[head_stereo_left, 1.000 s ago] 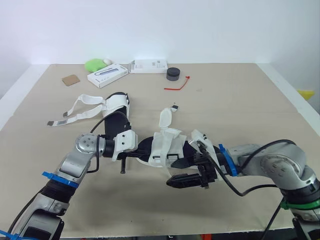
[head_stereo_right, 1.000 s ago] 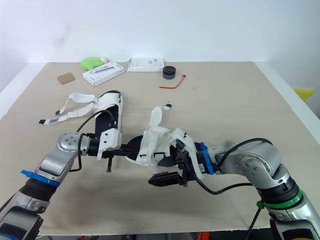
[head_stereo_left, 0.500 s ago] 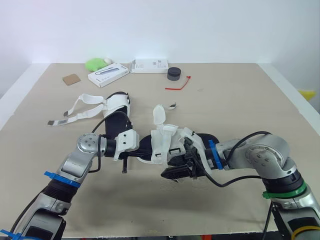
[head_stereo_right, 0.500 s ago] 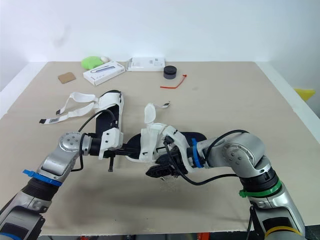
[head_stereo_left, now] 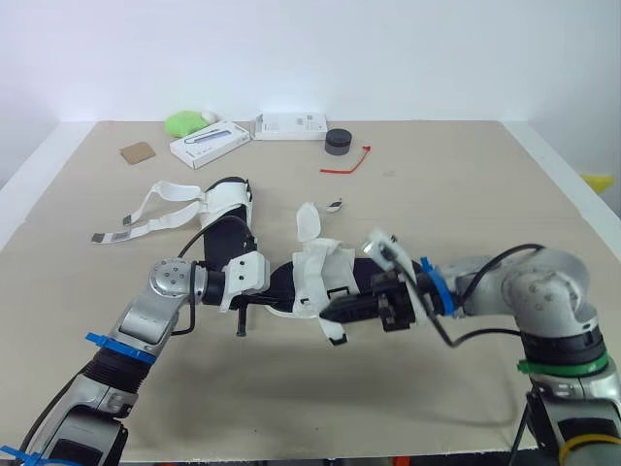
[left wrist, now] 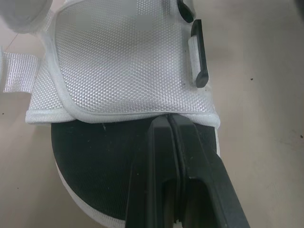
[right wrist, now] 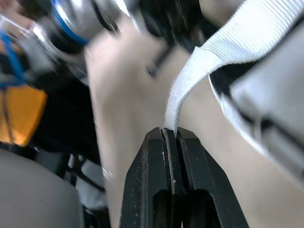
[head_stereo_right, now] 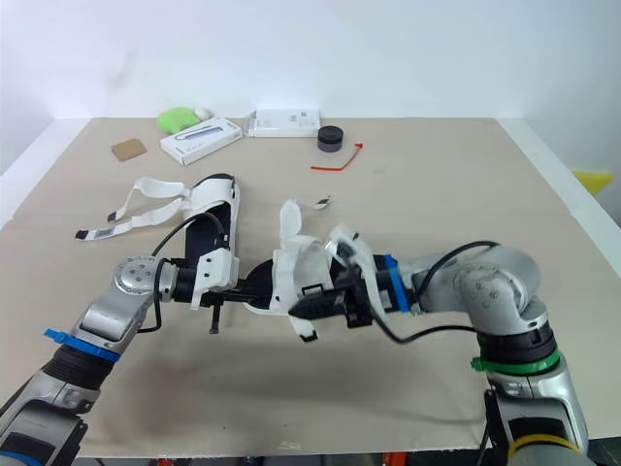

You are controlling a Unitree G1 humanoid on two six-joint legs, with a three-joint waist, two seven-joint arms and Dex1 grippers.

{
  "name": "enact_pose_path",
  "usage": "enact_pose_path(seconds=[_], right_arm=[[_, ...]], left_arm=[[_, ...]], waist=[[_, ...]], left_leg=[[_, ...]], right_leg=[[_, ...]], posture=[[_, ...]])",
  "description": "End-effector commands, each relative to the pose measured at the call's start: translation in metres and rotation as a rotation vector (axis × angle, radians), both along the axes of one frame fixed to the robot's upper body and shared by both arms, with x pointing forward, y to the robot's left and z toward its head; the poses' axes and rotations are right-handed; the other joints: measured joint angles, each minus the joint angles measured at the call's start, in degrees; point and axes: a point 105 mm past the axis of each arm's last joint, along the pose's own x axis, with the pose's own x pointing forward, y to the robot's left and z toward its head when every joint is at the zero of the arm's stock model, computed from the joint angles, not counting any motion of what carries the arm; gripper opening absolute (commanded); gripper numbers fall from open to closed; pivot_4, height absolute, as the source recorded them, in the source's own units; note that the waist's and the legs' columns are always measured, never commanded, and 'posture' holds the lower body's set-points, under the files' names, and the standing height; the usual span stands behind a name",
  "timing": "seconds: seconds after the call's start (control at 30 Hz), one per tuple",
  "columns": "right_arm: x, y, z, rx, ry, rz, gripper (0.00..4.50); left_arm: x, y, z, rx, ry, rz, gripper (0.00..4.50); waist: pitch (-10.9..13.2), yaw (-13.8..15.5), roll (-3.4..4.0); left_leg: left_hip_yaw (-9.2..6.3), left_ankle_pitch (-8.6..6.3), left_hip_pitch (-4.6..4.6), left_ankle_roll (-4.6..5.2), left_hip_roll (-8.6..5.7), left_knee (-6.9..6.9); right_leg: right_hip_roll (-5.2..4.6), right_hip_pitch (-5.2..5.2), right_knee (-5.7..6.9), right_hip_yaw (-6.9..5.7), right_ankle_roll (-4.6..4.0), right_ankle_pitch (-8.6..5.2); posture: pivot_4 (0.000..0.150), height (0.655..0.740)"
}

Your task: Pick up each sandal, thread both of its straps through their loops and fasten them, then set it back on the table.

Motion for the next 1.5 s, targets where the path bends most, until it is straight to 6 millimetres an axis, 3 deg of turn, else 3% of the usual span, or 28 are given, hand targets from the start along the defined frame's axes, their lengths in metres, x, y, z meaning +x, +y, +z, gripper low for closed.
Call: enact_pose_path(seconds=[0.03, 0.2, 0.3, 0.57, 1.13, 1.5], right_arm=[[0.021, -0.008, 0.028, 0.101, -0.018, -0.09, 0.15], [0.053, -0.015, 0.024, 0.104, 0.044, -0.247, 0.15], [0.061, -0.015, 0.017, 0.084, 0.081, -0.286, 0.15], [0.061, -0.012, 0.003, 0.046, 0.152, -0.286, 0.15], [0.055, -0.014, 0.017, 0.096, 0.181, -0.242, 0.15], [0.058, -0.023, -0.005, 0.038, 0.231, -0.31, 0.15]], left_arm=[[0.001, 0.001, 0.002, 0.007, -0.013, -0.007, 0.0], [0.001, 0.0, 0.002, 0.005, -0.012, -0.008, 0.0], [0.001, -0.001, 0.001, 0.005, -0.012, -0.011, 0.0], [0.0, 0.0, 0.001, 0.007, -0.015, -0.009, 0.0], [-0.001, 0.001, -0.002, 0.021, -0.021, -0.011, 0.0], [-0.002, 0.001, -0.002, 0.025, -0.025, -0.013, 0.0]], waist=[[0.0, 0.0, 0.0], [0.0, 0.0, 0.0], [0.0, 0.1, 0.01], [0.0, 0.1, 0.02], [0.0, 0.1, 0.03], [0.0, 0.1, 0.03]], left_leg=[[0.0, 0.01, 0.0, 0.0, 0.01, 0.01], [-0.01, 0.01, -0.03, 0.01, 0.03, 0.0], [0.02, 0.0, -0.14, 0.01, 0.02, 0.0], [0.01, 0.0, -0.29, 0.01, 0.01, 0.0], [0.03, 0.0, -0.29, 0.01, 0.01, 0.01], [0.06, 0.0, -0.31, 0.01, 0.01, 0.0]], right_leg=[[0.01, 0.0, 0.0, -0.01, -0.02, 0.02], [0.04, -0.02, 0.01, 0.01, -0.05, 0.03], [0.01, -0.13, 0.04, 0.05, -0.05, 0.06], [-0.05, -0.29, 0.04, -0.01, -0.04, 0.22], [-0.03, -0.3, 0.04, -0.01, -0.05, 0.23], [-0.03, -0.32, 0.03, 0.02, -0.04, 0.23]], posture=[[0.15, 0.74], [0.15, 0.74], [0.15, 0.74], [0.15, 0.74], [0.15, 0.74], [0.15, 0.74]])
